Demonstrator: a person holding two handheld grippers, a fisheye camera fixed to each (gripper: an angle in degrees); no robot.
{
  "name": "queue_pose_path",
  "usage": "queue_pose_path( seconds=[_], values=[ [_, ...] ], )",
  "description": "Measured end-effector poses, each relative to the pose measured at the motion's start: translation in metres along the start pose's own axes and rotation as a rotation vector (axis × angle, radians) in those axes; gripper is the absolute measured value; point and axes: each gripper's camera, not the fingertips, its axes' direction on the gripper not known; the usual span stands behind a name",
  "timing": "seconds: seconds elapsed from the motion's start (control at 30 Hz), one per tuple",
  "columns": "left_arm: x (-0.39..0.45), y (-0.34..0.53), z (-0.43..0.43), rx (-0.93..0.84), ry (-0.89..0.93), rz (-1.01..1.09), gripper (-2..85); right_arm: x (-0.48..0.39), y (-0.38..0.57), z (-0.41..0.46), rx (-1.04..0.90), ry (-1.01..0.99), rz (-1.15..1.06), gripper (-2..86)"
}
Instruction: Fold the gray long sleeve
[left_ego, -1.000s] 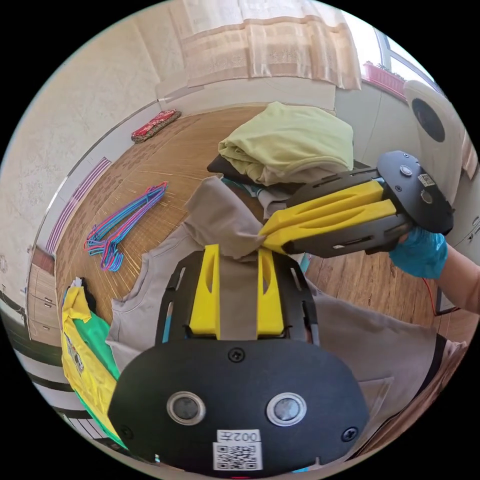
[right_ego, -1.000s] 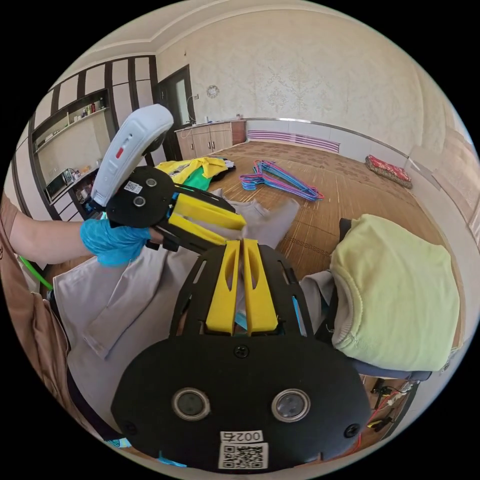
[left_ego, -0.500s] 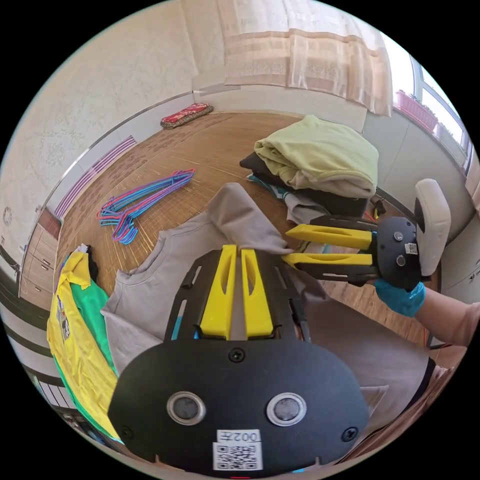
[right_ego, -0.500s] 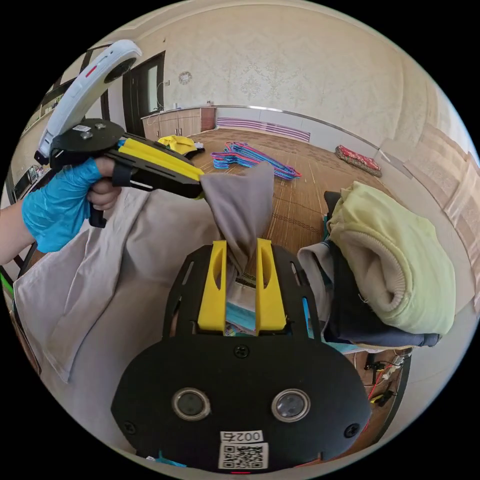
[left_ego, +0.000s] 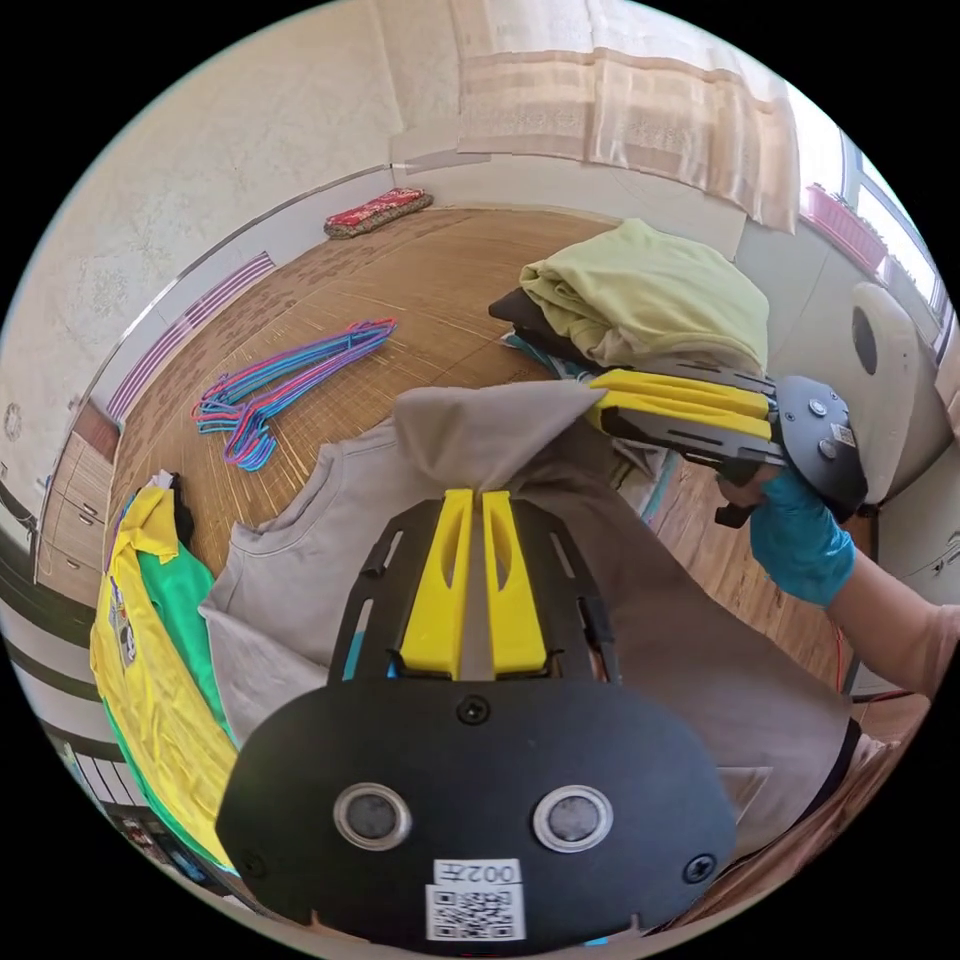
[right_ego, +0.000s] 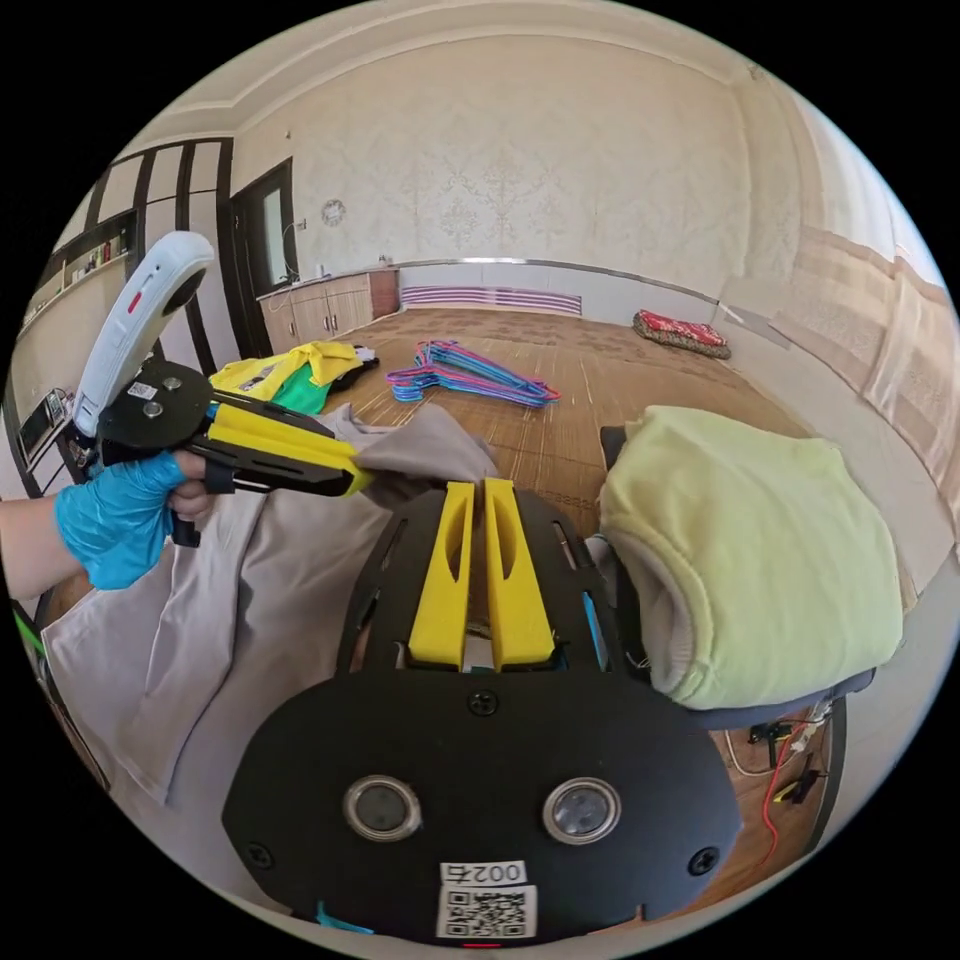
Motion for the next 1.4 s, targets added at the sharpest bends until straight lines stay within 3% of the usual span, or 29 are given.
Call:
queue_pose_path(
  seconds=[0.37,0.53,0.67,0.93,1.2,1.4],
  values=[
    [-0.01,-0.009,-0.023,0.083,0.081,0.002,-1.2,-0.012,-0.036,-0.043,0.104,0.123,-0.152,-0.5],
    [-0.006,-0.007,-0.035,0.126,0.143,0.051,3.6,-0.017,-0.037,-0.051,0.067,-0.076,-0.203,-0.3],
    [0.003,0.0,-0.03,0.09,0.085,0.134,7.4,-0.024,-0.021,-0.039,-0.007,-0.221,-0.212,-0.1],
    [0.006,0.017,-0.022,0.083,0.099,0.138,2.1,-0.036,-0.006,-0.033,-0.084,-0.34,-0.266,2.1],
    [-0.013,0.037,-0.012,0.027,0.113,0.058,-0.8,-0.047,0.04,-0.02,-0.156,-0.156,-0.241,10.6],
    [-0.027,0.049,-0.015,0.013,0.106,0.007,-0.9,-0.047,0.068,0.009,-0.14,0.017,-0.089,10.7]
  ],
)
